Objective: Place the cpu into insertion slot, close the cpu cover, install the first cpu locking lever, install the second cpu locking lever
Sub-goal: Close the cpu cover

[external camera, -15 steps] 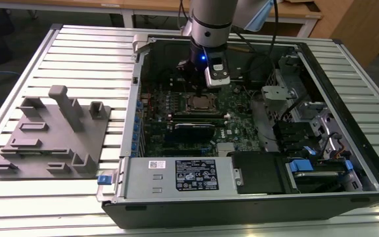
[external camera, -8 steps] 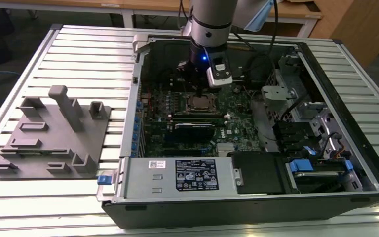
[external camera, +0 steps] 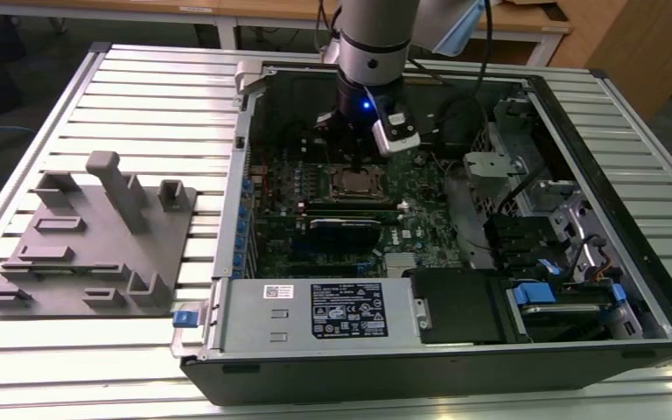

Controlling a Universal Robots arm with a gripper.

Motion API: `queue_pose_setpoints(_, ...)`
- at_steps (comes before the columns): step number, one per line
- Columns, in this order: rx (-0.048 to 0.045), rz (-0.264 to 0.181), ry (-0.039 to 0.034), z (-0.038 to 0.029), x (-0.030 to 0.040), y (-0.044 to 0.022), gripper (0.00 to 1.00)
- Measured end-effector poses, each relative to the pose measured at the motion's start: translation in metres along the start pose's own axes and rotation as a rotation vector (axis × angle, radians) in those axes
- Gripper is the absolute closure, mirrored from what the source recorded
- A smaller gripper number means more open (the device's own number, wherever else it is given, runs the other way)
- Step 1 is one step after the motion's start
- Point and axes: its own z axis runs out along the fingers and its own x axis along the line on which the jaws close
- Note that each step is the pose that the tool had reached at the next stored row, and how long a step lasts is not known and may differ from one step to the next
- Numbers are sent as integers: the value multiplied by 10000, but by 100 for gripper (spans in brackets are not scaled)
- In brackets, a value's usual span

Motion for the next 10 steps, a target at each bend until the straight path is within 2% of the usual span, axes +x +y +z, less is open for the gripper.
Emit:
queue_pose_setpoints(6, -19, -734, 29, 17, -22, 3, 90)
queue_pose_setpoints(10, -5, -826, 33, 21, -35, 5, 90)
